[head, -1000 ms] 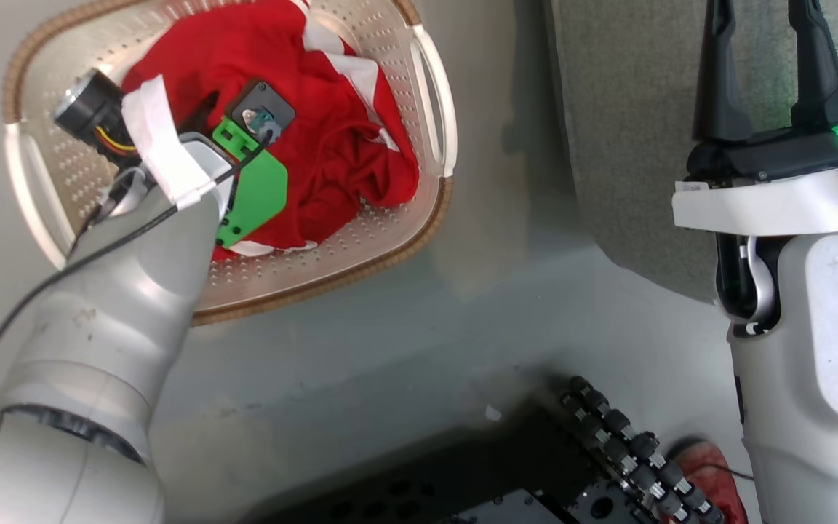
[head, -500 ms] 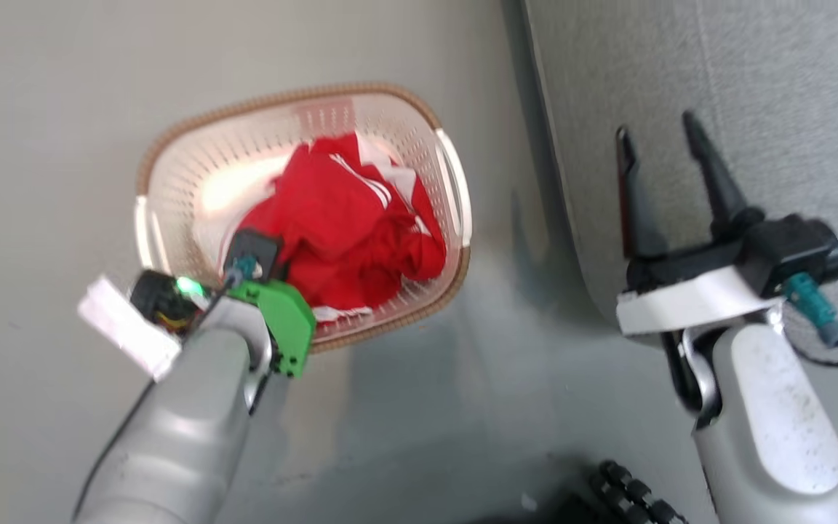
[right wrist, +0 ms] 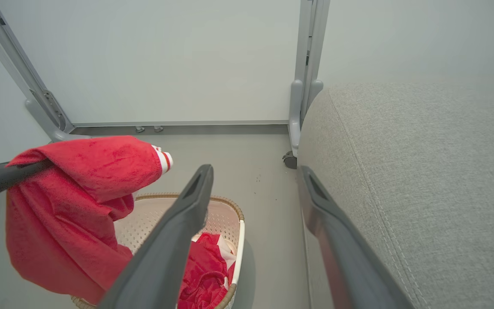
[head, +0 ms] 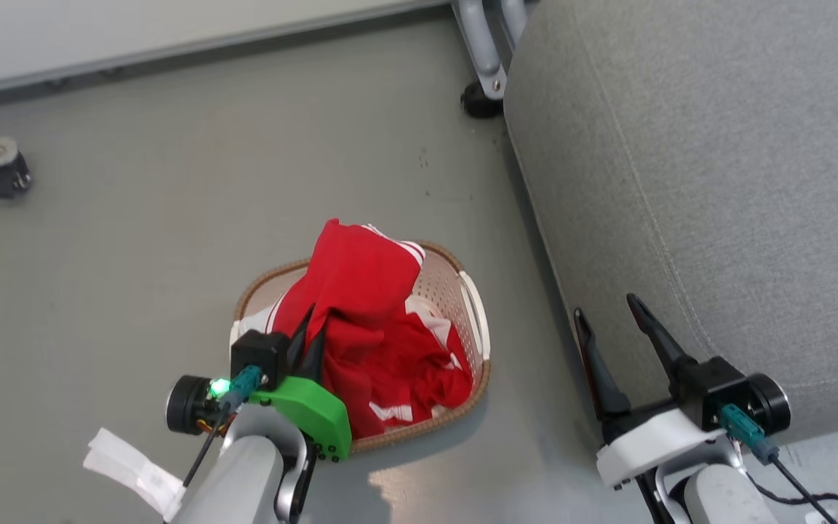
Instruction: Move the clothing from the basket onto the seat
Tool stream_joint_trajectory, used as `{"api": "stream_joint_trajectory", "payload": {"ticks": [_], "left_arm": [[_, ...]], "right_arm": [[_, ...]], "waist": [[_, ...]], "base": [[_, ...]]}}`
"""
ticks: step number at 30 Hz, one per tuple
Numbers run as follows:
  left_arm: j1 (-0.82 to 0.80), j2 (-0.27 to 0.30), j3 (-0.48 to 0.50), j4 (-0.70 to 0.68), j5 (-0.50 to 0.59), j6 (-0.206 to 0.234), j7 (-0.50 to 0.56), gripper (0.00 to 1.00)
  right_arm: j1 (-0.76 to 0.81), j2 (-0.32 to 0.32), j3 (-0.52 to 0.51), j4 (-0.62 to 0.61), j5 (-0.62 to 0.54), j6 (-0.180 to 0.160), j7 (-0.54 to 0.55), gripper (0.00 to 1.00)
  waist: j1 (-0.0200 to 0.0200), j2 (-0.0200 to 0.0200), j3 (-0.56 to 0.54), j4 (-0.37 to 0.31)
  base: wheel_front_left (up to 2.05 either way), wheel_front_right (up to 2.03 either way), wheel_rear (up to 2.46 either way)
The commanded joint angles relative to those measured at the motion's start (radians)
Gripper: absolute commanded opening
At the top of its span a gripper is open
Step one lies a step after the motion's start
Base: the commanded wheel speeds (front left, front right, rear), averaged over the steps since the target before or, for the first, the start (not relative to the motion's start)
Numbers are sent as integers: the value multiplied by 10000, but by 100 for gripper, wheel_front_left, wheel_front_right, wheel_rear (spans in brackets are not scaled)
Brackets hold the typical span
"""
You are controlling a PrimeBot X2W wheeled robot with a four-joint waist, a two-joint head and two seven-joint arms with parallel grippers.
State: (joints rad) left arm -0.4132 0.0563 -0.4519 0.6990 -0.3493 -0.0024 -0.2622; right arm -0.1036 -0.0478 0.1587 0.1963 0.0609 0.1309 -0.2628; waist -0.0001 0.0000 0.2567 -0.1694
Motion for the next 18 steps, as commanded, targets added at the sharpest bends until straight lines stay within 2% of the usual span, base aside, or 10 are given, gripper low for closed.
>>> {"api": "stream_joint_trajectory", "payload": {"ticks": [1,6,12,18], "left_arm": [[482,79,107,-476,150,113,-38,0],[1323,213,302,-1970,358,276,-38,0],[1605,344,263,-3349,484,384,-13,0],[1821,458,143,-4594,390,465,528,0]], "right_arm": [[374,-47,-20,37,33,-3,-31,100],[873,-47,-51,1,145,-3,-31,100],[1120,-44,46,-32,254,-3,-31,100],[1259,-41,74,-127,321,-3,-31,100]], "waist": [[1,0,-2222,215],[1,0,-2686,299],[1,0,-2934,554],[1,0,-3061,728]], "base": [[0,0,0],[0,0,0],[0,0,0],[0,0,0]]}}
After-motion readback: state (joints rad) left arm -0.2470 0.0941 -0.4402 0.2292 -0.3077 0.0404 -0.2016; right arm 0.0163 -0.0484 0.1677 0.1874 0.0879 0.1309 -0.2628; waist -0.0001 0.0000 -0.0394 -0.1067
